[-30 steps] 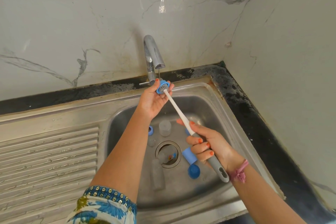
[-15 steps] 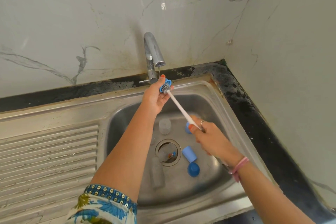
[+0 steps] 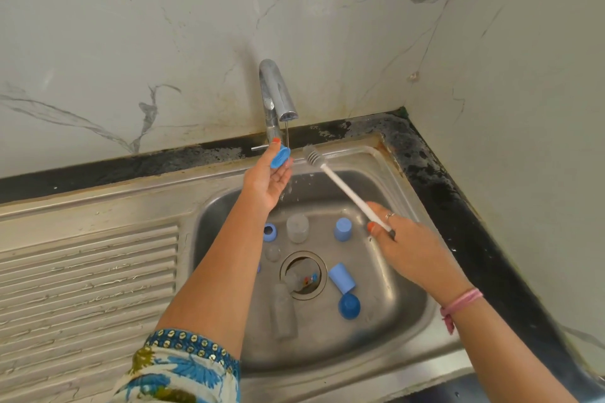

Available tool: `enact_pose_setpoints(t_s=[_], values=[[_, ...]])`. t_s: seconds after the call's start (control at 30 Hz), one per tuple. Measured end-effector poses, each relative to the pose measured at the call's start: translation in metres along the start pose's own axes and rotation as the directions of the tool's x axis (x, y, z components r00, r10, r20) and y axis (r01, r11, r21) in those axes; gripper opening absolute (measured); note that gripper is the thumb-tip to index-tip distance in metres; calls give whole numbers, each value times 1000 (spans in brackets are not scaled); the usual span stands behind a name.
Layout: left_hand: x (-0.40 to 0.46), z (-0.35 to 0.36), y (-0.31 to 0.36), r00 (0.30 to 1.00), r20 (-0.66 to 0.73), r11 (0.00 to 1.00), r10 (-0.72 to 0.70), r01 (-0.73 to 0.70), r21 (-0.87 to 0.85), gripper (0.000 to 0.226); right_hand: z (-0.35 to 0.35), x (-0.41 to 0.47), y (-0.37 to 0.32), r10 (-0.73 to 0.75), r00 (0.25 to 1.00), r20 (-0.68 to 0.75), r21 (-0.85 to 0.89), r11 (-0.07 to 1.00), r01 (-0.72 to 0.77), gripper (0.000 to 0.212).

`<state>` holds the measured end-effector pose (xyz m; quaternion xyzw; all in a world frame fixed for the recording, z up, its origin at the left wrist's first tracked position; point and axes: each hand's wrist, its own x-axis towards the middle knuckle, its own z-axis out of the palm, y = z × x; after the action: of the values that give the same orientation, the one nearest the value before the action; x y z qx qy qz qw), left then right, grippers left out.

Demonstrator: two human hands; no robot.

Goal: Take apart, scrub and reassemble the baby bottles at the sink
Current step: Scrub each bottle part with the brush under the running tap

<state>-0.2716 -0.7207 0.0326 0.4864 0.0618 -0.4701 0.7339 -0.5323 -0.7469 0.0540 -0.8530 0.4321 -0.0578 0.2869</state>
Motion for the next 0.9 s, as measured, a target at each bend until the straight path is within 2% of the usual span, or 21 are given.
enact_pose_setpoints(t_s=[0.07, 0.13, 0.17, 0.2, 0.27, 0.37, 0.43, 0.53, 0.7, 0.8, 0.9], values=[[-1, 0, -1, 1000, 13, 1000, -26, 26, -10, 37, -1, 0, -3, 79, 997, -14, 286, 956, -72, 39], [-4, 2, -5, 999, 6, 997, -53, 53, -50, 40, 1, 1, -10, 112, 987, 112, 603, 782, -157, 39], [-6, 3, -7, 998, -2, 996, -66, 66, -60, 46, 3, 1, -14, 90, 982, 166, 682, 709, -181, 40], [-7, 5, -10, 997, -11, 995, -76, 75, -59, 52, 6, 0, -18, 60, 979, 193, 704, 686, -180, 42], [-7, 9, -12, 996, -17, 996, -85, 84, -25, 64, 14, -4, -23, 20, 981, 193, 654, 742, -144, 45], [-3, 14, -10, 996, -27, 995, -89, 90, 38, 69, 28, -10, -23, 14, 996, 88, 457, 888, -53, 48], [-1, 18, -10, 997, -24, 996, -80, 81, 48, 60, 36, -13, -24, -15, 1000, 7, 264, 964, 13, 51], [-1, 23, -15, 1000, 9, 999, -28, 27, 32, 43, 40, -12, -33, -44, 998, -42, 99, 994, 48, 54], [4, 24, -14, 1000, -25, 998, 9, -10, -56, 31, 36, -1, -44, -22, 999, -38, 90, 996, 26, 53], [10, 21, -6, 997, -61, 995, 40, -45, -89, 31, 42, -18, -48, -10, 1000, -5, 48, 999, 10, 50], [11, 20, -10, 997, -66, 999, 50, -51, 0, 30, 39, -18, -47, -3, 1000, -1, 61, 998, 3, 49]])
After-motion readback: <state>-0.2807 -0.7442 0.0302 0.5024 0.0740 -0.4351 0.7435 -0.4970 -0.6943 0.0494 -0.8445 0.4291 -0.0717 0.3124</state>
